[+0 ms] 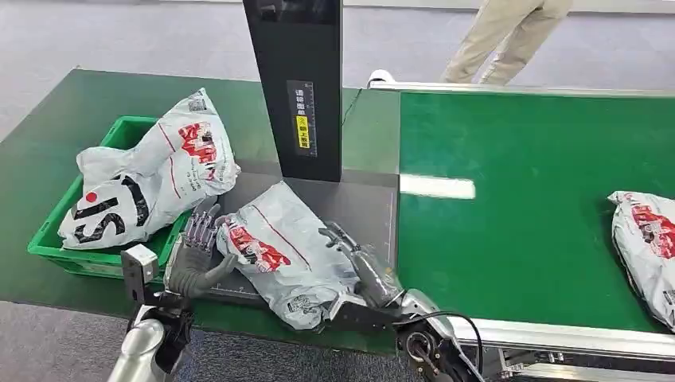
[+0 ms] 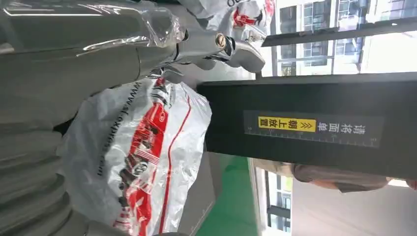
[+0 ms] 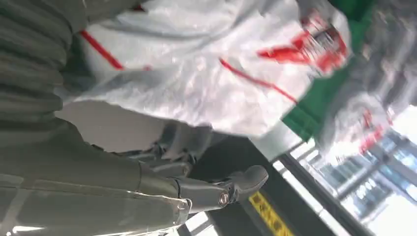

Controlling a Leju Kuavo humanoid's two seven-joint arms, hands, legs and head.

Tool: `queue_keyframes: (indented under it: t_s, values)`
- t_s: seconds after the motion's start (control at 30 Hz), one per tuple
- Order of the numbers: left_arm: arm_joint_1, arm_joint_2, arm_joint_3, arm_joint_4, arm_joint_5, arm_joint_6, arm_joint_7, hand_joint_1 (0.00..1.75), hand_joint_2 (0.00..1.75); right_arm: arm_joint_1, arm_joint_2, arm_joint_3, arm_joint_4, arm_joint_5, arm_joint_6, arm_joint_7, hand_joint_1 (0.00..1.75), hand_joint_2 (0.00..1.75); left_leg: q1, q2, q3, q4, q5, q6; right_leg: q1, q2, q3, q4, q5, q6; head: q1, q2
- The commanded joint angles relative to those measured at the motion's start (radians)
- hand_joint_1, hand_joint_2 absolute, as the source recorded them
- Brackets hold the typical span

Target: Moved the parcel from conveyor to table for the left to box.

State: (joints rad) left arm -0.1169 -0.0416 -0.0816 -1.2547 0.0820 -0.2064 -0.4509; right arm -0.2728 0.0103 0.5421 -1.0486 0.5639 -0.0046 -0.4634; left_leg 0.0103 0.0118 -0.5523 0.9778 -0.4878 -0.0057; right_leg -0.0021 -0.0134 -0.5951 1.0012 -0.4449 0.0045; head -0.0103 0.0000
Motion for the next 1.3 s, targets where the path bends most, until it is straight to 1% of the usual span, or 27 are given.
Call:
queue_keyframes:
  t_s: [0.03, 0.27, 0.37, 0.4, 0.5, 0.6, 0.67, 1.23, 1.3]
  values:
    - [-0.015, 0.006, -0.002, 0.056, -0.003, 0.001, -0.002, 0.0, 1.75, 0.041, 0.016, -0.091, -0.082, -0.097, -0.019, -0.028, 0.0, 1.75, 0.0, -0.001, 0.001, -0.001, 0.0, 0.0, 0.0, 0.0, 0.001, 0.0, 0.0, 0.0, 0.0, 0.0]
    - [-0.014, 0.004, -0.002, 0.054, -0.01, 0.001, 0.0, 0.0, 1.75, 0.063, 0.019, -0.119, -0.127, -0.136, -0.038, -0.034, 0.0, 1.75, -0.001, -0.001, 0.002, -0.001, 0.0, 0.0, -0.001, 0.001, 0.001, -0.001, 0.0, 0.0, 0.0, 0.0]
    - [-0.028, 0.002, -0.016, 0.071, -0.03, -0.005, 0.007, 0.0, 1.75, 0.085, 0.017, -0.138, -0.162, -0.198, -0.005, -0.048, 0.0, 1.75, -0.001, -0.002, 0.001, -0.001, 0.0, 0.0, -0.001, 0.0, 0.001, -0.001, 0.0, 0.0, 0.0, 0.0]
    - [-0.032, 0.001, -0.026, 0.075, -0.063, 0.014, 0.006, 0.0, 1.75, 0.096, 0.021, -0.157, -0.178, -0.23, -0.003, -0.059, 0.0, 1.75, 0.0, -0.002, 0.001, -0.001, 0.0, 0.0, -0.001, -0.001, 0.001, -0.001, 0.0, 0.0, 0.0, 0.0]
    - [-0.034, 0.007, -0.052, 0.083, -0.093, 0.0, 0.005, 0.0, 1.75, 0.116, 0.026, -0.196, -0.222, -0.296, -0.011, -0.086, 0.0, 1.75, -0.001, -0.003, 0.001, -0.001, 0.0, 0.0, -0.001, -0.002, 0.001, 0.0, -0.001, 0.0, 0.0, 0.0]
    - [-0.034, 0.007, -0.062, 0.08, -0.106, -0.007, -0.003, 0.0, 1.75, 0.127, 0.03, -0.214, -0.238, -0.32, -0.001, -0.07, 0.0, 1.75, -0.001, -0.002, 0.001, -0.001, 0.0, 0.0, -0.001, -0.001, 0.001, 0.0, -0.001, 0.0, 0.0, 0.0]
    - [-0.032, 0.02, -0.093, 0.066, -0.155, -0.006, -0.029, 0.0, 1.75, 0.128, 0.035, -0.219, -0.232, -0.327, 0.008, -0.068, 0.0, 1.75, 0.0, -0.003, 0.002, -0.001, 0.0, 0.0, -0.001, -0.001, 0.002, -0.001, 0.0, 0.0, 0.0, 0.0]
    - [-0.032, 0.02, -0.093, 0.066, -0.155, -0.006, -0.029, 0.0, 1.75, 0.128, 0.035, -0.219, -0.232, -0.327, 0.008, -0.068, 0.0, 1.75, 0.0, -0.001, 0.001, -0.001, 0.0, 0.0, 0.0, 0.0, 0.001, 0.0, 0.0, 0.0, 0.0, 0.0]
    - [-0.018, 0.032, -0.12, 0.045, -0.198, -0.034, -0.05, 0.0, 1.75, 0.12, 0.039, -0.22, -0.211, -0.332, 0.013, -0.067, 0.0, 1.75, 0.0, -0.001, 0.002, -0.001, 0.0, 0.0, 0.0, 0.0, 0.002, -0.001, 0.0, 0.0, 0.0, 0.0]
